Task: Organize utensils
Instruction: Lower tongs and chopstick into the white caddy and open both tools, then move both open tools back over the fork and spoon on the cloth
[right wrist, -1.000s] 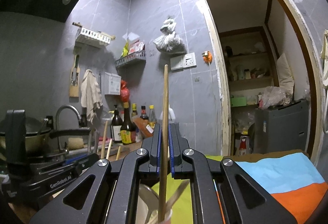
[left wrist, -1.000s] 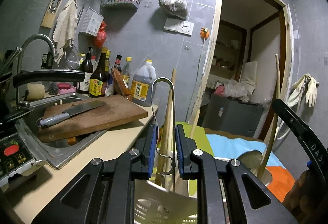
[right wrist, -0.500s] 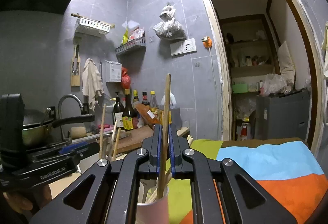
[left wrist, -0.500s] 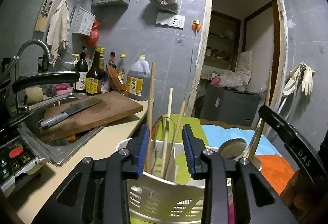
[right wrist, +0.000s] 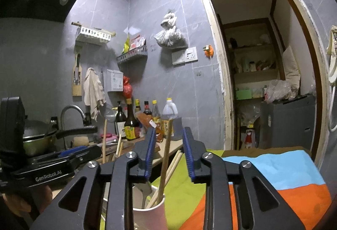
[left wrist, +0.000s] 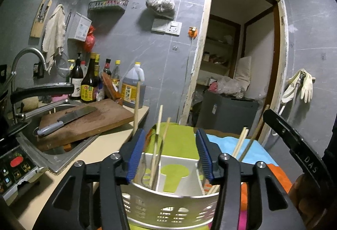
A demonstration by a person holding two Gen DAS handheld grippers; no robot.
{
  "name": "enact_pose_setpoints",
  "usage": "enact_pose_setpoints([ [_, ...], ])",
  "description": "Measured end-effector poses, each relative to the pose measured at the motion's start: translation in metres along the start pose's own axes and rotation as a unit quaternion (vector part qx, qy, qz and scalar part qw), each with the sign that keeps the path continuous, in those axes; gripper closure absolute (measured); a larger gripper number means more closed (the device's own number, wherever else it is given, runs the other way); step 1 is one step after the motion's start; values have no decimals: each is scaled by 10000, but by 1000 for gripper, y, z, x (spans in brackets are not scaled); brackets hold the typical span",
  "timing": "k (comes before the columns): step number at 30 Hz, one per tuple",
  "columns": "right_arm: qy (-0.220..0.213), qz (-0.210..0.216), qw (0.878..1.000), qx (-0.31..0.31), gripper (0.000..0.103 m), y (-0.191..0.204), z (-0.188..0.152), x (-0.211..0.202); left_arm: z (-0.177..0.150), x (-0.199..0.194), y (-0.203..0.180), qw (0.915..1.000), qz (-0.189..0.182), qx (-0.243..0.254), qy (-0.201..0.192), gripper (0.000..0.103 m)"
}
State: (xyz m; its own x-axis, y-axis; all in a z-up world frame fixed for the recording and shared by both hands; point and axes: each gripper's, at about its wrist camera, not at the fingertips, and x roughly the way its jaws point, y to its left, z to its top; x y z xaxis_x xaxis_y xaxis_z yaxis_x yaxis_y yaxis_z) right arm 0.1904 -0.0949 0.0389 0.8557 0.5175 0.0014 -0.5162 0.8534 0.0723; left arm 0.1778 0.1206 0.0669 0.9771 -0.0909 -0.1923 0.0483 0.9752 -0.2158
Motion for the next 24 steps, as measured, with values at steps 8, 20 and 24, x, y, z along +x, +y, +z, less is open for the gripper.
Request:
enact_pose_setpoints([
  [8,-258,-172,9995,63,45,-19,19,-34,8,-10,-22,9995,-244,120,-147,40],
  [20,-262,-520,9983,21,7,-52,30,-92,8,-23,-59,9965,-812,145,-128,13],
  [24,-202,-643,9977,-24,2,-60,27,-109,1,-25,-71,9950,-980,201,-32,10],
])
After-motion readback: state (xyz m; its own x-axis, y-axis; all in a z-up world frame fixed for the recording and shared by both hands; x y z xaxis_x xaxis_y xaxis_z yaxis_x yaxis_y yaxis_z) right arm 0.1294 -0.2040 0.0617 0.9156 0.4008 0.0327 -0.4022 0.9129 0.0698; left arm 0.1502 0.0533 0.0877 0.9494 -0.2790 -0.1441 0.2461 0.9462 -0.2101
